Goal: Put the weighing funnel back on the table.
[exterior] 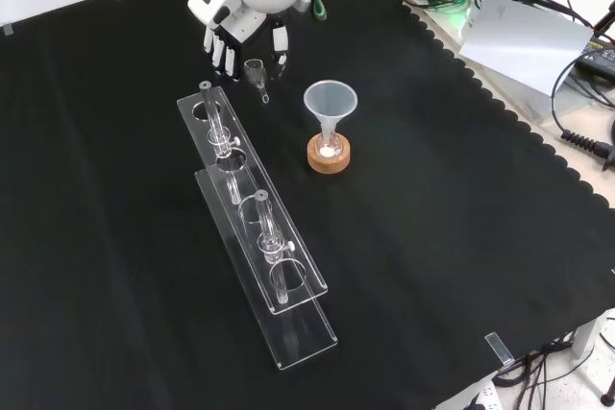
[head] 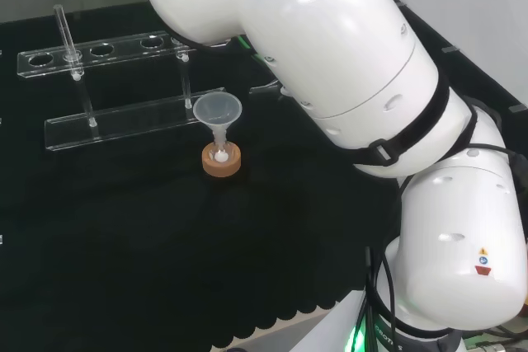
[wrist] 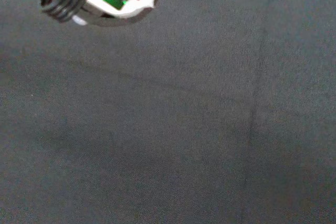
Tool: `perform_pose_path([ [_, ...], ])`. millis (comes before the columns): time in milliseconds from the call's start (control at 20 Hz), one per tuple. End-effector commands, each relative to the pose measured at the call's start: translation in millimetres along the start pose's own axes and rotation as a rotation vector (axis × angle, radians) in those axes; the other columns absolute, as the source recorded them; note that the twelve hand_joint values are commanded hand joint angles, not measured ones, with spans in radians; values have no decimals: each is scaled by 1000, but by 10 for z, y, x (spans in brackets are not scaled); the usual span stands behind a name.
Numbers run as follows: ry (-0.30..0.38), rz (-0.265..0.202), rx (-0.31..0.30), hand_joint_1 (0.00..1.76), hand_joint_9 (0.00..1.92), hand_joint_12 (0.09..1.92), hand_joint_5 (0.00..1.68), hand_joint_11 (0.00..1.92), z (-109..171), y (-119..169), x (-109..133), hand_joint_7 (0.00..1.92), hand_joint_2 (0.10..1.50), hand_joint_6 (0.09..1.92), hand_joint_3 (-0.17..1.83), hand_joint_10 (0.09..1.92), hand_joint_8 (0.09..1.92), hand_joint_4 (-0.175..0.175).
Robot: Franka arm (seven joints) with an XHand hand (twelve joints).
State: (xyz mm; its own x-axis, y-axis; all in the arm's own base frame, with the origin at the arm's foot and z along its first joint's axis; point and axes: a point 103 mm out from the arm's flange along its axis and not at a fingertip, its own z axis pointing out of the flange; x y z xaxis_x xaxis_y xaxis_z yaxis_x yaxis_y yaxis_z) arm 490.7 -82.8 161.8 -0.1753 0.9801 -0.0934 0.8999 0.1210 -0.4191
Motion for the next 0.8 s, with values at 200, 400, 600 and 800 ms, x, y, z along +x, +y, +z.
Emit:
perform_pose_path([
  [200,5,7,34,1080,1007,1121,1103,733,190,93,0,682,690,1009,750,361,608,175],
  [400,7,3,44,1080,1007,1121,1103,732,282,129,21,682,690,1008,750,360,608,175],
  [600,4,5,48,1080,1007,1120,1103,732,326,145,17,682,690,1007,749,360,608,175],
  [800,1,26,61,1080,1008,1120,1103,730,458,206,-1,683,690,1006,749,359,609,175],
])
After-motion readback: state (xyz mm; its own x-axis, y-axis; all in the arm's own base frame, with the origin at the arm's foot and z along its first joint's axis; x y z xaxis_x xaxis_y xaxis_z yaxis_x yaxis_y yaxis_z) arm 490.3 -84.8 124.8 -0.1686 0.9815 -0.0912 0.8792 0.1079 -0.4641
